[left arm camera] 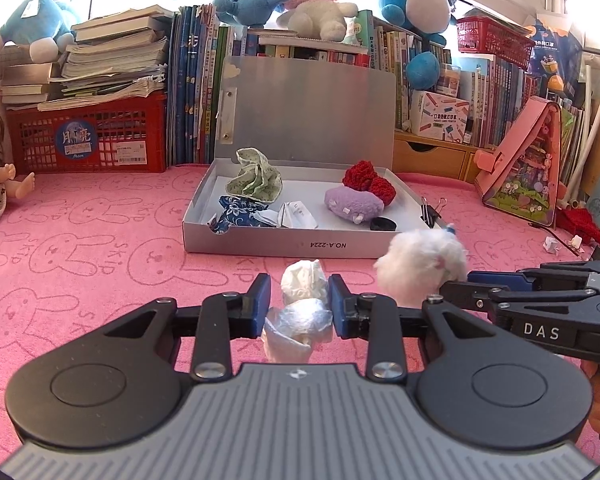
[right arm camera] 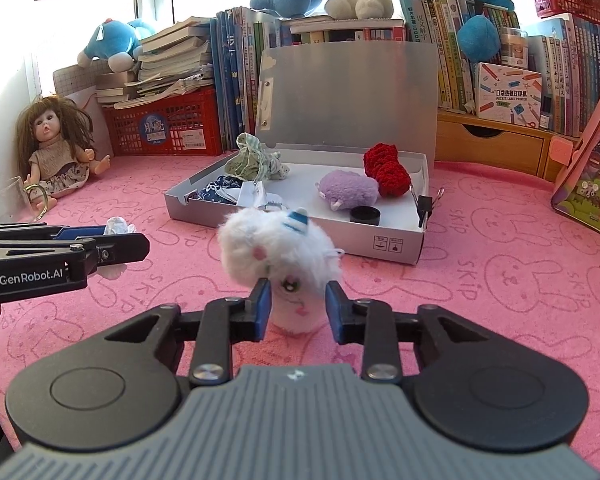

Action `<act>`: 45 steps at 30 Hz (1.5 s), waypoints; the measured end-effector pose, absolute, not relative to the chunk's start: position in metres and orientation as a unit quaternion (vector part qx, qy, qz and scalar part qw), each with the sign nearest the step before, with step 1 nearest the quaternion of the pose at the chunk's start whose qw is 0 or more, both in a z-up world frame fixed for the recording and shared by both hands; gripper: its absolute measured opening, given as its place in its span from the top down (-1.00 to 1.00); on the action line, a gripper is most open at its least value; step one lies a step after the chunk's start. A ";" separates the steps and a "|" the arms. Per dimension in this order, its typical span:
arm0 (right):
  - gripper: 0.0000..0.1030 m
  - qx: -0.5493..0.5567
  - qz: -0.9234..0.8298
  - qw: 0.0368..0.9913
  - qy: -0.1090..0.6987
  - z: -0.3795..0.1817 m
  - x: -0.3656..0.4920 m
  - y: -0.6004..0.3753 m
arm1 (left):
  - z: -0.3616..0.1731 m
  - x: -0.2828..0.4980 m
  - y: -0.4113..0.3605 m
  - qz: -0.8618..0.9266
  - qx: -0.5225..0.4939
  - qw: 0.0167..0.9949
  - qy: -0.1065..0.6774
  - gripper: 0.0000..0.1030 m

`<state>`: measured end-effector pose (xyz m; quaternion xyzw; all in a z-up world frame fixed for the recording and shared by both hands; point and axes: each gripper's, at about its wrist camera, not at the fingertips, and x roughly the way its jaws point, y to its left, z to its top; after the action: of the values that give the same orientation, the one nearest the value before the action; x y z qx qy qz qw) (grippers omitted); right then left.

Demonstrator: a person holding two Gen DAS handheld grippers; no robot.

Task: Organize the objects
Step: 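Carry the tissue and white plush into the grey box and release both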

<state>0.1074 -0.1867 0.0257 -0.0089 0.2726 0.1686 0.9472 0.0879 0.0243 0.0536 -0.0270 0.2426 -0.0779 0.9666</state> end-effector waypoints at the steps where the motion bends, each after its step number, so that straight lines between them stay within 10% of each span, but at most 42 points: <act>1: 0.29 -0.010 0.167 0.947 0.273 0.025 0.108 -0.187 | 0.055 0.089 0.023 -0.078 -0.028 0.967 0.242 0.29; 5: -0.41 0.006 0.165 0.949 0.267 0.021 0.111 -0.191 | 0.054 0.090 0.022 -0.077 -0.027 0.967 0.243 0.29; 12: -0.70 -0.025 0.169 0.952 0.255 0.016 0.124 -0.170 | 0.050 0.095 0.026 -0.066 -0.031 0.965 0.253 0.29; 45: -0.40 -0.075 0.176 0.942 0.274 0.023 0.172 -0.134 | 0.062 0.138 0.026 -0.055 -0.011 0.971 0.231 0.29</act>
<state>0.1719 -0.1343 0.0230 -0.0753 0.2741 0.1760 0.9425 0.1382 0.0257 0.0623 -0.0111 0.2310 -0.0548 0.9713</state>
